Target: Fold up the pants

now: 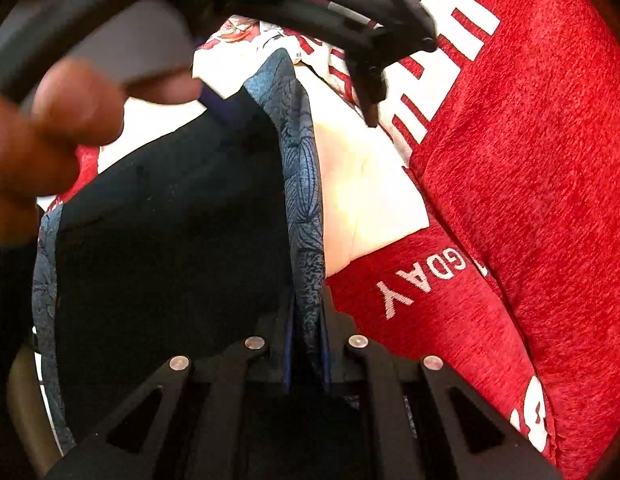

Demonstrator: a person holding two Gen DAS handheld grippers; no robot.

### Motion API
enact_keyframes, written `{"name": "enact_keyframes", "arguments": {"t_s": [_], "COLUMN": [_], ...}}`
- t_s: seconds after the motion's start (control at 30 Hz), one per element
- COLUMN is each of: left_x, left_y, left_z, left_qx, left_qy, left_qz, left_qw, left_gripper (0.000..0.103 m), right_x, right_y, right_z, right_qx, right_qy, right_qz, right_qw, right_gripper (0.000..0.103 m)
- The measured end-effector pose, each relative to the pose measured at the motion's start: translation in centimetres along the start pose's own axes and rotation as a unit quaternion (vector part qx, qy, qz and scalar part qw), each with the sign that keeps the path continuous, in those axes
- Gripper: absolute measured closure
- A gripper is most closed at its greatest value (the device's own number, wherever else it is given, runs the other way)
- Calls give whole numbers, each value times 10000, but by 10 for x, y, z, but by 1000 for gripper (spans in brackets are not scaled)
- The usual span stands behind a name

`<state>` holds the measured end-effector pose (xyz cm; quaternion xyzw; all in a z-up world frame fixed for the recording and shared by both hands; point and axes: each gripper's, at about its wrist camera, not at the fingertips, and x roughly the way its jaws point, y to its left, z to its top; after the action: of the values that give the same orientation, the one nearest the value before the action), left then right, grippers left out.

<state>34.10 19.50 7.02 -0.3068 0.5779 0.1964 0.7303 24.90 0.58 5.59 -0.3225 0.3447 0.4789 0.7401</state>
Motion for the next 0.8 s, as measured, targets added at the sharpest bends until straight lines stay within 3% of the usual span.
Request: {"name": "enact_keyframes", "arguments": {"t_s": [0.07,0.1,0.17,0.2,0.23,0.4,0.47,0.53,0.57,0.6,0.73,0.77,0.8], "left_x": [24,37,46,52,53,40,34,27,24,23,14,12,9], "left_y": [0,6,17,23,29,33,35,37,38,37,35,37,35], "left_z": [2,0,-4,-8,-11,-28,-32,-35,-37,-38,-41,-42,-43], "left_qx": [94,-67,-232,-290,-362,-187,-144,-133,-129,-122,-1,0,-14], "left_qy": [387,497,557,668,671,283,183,93,67,55,-7,0,1], "left_qz": [332,487,549,334,189,67,27,-48,-83,-93,-80,-108,-136], "left_qw": [9987,9976,9967,9968,9969,9994,9997,9999,9999,9999,10000,9999,9999], "left_gripper": [1,7,64,71,78,85,86,86,86,86,86,86,86], "right_x": [-1,-1,1,0,0,0,1,-4,-5,-5,12,12,11], "right_y": [3,3,3,0,0,0,-5,-16,-21,-30,-56,-61,-67], "right_z": [0,1,2,1,0,-4,-4,-6,-8,-10,-15,-16,-16], "right_qx": [-52,-78,-93,-97,-103,-74,0,58,73,78,283,379,505], "right_qy": [-4,-6,-14,-17,-32,7,58,63,74,116,581,646,700], "right_qz": [-84,-124,-152,-150,-147,-191,-112,-133,-60,52,278,437,630], "right_qw": [10000,9999,9998,9998,9998,9998,9999,9999,9999,9999,9975,9962,9943], "right_gripper": [91,91,92,92,92,90,74,20,13,11,17,25,62]}}
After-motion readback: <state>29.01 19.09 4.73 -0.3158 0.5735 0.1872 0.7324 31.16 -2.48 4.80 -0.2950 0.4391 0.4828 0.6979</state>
